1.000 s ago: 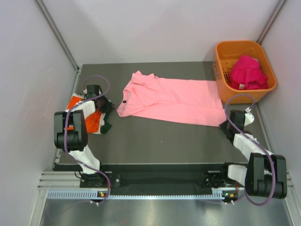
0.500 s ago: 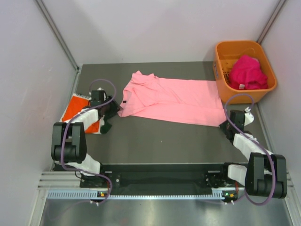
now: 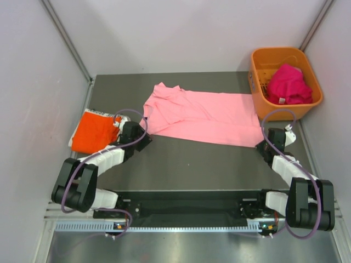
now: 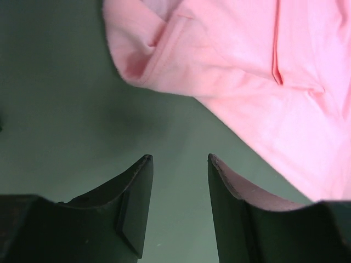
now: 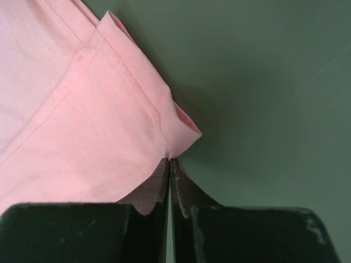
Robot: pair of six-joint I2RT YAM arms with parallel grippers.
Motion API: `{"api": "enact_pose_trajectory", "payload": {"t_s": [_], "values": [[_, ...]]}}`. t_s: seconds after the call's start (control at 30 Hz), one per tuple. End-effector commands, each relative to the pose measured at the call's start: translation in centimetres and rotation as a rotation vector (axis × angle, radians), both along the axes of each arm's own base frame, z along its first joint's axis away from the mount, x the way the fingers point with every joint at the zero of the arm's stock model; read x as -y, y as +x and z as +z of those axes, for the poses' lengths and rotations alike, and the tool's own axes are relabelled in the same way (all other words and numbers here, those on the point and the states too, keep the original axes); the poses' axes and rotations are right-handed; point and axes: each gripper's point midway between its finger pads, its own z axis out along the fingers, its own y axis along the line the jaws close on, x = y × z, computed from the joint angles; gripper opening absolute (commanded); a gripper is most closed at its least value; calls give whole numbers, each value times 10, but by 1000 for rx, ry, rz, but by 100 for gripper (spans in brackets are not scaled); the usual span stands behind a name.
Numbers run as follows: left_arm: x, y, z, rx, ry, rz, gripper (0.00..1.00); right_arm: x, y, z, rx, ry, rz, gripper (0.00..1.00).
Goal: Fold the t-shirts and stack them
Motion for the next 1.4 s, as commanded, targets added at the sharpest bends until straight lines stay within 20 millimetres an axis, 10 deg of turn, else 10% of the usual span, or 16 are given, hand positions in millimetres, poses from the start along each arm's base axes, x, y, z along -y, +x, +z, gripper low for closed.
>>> {"api": "enact_pose_trajectory", "payload": {"t_s": [0.0, 0.73, 0.83, 0.97, 1.37], "values": [[-2, 28, 19, 103, -32, 141, 49, 8, 4, 7, 25, -25, -15, 0], [-16, 71, -20, 52, 13, 359, 49, 8, 5, 7, 27, -25, -16, 0], [-19, 77, -28, 16, 54, 376, 37, 8, 5, 8, 25, -21, -17, 0], [-29, 82, -21, 15, 95, 410, 0, 6, 6, 15, 39, -14, -14, 0], [-44, 81, 40, 59, 144, 386, 0, 1, 20, 95, 197, -8, 12, 0]]}}
